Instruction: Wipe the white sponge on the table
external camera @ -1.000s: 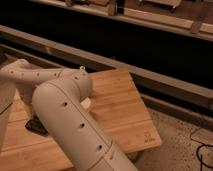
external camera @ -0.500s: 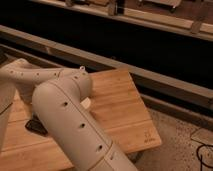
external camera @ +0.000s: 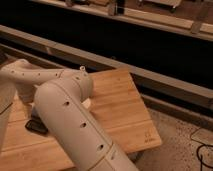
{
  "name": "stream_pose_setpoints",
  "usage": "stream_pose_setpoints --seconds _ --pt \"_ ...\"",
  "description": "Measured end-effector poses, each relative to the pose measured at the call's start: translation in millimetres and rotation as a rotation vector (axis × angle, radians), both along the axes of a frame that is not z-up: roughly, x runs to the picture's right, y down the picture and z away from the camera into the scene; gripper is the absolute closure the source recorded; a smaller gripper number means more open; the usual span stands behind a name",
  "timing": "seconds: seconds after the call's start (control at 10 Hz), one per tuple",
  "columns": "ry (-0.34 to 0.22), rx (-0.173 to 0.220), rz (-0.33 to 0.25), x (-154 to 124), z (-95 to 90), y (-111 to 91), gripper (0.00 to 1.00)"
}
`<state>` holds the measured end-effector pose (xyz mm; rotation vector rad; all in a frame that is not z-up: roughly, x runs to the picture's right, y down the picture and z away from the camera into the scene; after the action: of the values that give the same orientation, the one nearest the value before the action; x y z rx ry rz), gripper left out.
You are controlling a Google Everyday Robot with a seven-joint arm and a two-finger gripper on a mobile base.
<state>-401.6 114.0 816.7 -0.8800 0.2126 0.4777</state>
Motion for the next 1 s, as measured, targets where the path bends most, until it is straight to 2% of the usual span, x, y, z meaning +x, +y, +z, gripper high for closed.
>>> stream_pose_setpoints --seconds 0.2,0.4,0.7,0.9,1.0 --pt "-0.035 0.043 -0.038 -4 -3.8 -6 0.35" --pt "-0.046 0.088 -0.095 -4 -11.1 -11 0.35" --pt "-0.056 0.121 -0.15 -3 -15.4 -11 0.35" --pt "-0.105 0.132 -0.133 -11 -16.5 -14 0.35" --pt "-0.154 0.131 -0.118 -19 -18.6 -16 0.35"
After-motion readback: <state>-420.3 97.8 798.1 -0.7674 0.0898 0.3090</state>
